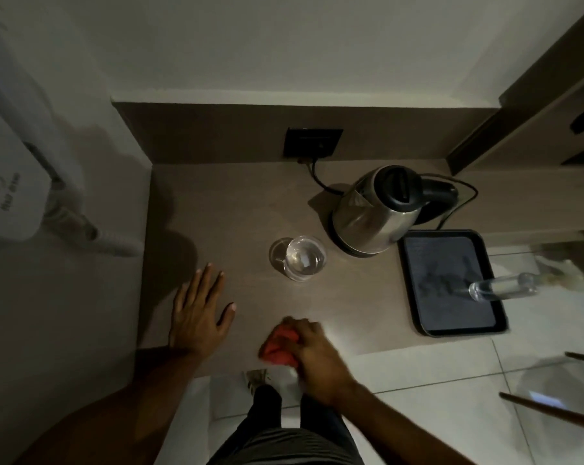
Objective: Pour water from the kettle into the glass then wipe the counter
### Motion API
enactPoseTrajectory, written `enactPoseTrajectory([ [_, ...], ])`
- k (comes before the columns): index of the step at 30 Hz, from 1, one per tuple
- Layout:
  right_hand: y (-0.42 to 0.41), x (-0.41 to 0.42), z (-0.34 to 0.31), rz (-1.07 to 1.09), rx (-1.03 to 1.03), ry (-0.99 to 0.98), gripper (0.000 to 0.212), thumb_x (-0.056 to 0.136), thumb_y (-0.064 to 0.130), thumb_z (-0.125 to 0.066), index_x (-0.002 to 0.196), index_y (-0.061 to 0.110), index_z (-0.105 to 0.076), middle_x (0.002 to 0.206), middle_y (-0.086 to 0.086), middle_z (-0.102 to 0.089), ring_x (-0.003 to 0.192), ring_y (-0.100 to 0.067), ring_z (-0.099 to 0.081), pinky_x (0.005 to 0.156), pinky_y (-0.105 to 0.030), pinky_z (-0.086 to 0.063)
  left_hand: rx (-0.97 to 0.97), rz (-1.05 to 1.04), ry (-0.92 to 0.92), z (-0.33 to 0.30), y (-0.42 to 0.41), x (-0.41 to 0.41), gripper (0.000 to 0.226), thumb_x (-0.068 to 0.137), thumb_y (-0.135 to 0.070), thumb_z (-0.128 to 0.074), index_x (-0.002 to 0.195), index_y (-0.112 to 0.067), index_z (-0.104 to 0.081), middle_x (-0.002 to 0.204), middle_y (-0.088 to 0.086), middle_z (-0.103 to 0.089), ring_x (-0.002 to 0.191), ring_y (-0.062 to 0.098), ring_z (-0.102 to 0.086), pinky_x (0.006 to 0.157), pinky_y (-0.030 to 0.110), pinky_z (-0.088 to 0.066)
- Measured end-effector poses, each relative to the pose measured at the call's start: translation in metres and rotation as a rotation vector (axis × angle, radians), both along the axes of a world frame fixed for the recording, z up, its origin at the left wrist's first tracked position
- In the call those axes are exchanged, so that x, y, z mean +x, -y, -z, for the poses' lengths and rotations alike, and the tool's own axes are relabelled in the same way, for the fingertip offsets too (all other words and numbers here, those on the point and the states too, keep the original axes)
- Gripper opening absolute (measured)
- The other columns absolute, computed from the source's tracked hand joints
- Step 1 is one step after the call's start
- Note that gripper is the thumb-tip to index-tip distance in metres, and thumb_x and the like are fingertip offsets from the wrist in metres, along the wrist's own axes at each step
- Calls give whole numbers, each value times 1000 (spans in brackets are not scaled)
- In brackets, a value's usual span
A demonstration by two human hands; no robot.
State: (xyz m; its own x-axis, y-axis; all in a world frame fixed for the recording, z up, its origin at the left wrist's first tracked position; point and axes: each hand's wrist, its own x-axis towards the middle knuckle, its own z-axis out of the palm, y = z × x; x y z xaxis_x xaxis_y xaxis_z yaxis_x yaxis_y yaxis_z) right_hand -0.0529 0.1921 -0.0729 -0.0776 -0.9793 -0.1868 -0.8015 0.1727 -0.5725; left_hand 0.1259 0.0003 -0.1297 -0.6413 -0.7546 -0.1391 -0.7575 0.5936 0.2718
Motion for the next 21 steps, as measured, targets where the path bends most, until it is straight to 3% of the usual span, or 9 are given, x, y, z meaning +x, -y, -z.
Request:
enactPoseTrajectory([
  [3,-26,-76,-27,339,-121,91,46,76,22,-70,121,28,-64,126,21,-53,121,1,-48,99,-12,-37,-14,5,3,-2,-1,-1,72,96,-61,-17,151,-19,-36,162,9,-29,150,28,-27,117,48,-21],
  [4,-33,-104,-32,463,-174,49,45,78,26,-70,122,23,-64,126,18,-56,119,-1,-52,101,-19,-41,-21,12,15,-3,-1,-2,70,96,-59,-20,151,-19,-37,162,9,-29,149,28,-27,117,48,-21],
  [5,-41,-131,-34,576,-169,-10,44,83,25,-67,126,19,-62,130,5,-58,119,-14,-54,103,-34,-45,-32,24,24,-3,-1,-2,67,96,-57,-25,150,-19,-37,162,10,-30,149,29,-28,116,49,-21],
  [6,-48,-156,-34,690,-116,-86,45,87,22,-64,131,18,-58,134,-10,-55,121,-29,-53,104,-49,-45,-36,45,33,-4,-2,-3,65,95,-53,-29,150,-19,-38,162,10,-30,149,29,-29,115,49,-22],
  [8,-59,-192,-27,877,-12,-197,53,88,16,-64,139,19,-50,143,-23,-43,128,-46,-42,106,-62,-38,-61,111,31,-6,-3,-4,62,94,-45,-33,150,-19,-39,162,9,-30,148,28,-31,114,51,-23],
  [11,-70,-211,-12,889,147,-265,66,84,7,-65,145,20,-42,157,-21,-26,140,-50,-24,110,-68,-25,-78,180,46,-7,-2,-4,60,95,-39,-34,151,-18,-38,162,9,-29,148,27,-31,115,49,-23],
  [13,-75,-208,2,869,266,-275,61,95,29,-54,152,27,-31,163,-14,-15,148,-40,-13,113,-66,-17,-83,186,62,-6,-4,-5,60,94,-38,-35,151,-18,-37,162,10,-30,148,27,-31,115,48,-22],
  [15,-81,-207,9,834,277,-248,66,95,56,-32,154,30,-20,166,-8,-7,151,-31,-5,115,-62,-11,-76,183,104,-8,-5,-7,60,95,-37,-32,152,-19,-34,163,8,-28,149,27,-29,116,49,-24],
  [21,-79,-228,-10,737,399,-142,97,74,86,-2,155,33,-4,166,-4,4,152,-25,6,118,-62,4,-42,193,141,-21,-7,-11,60,95,-38,-26,150,-17,-36,160,11,-33,146,32,-36,112,54,-34],
])
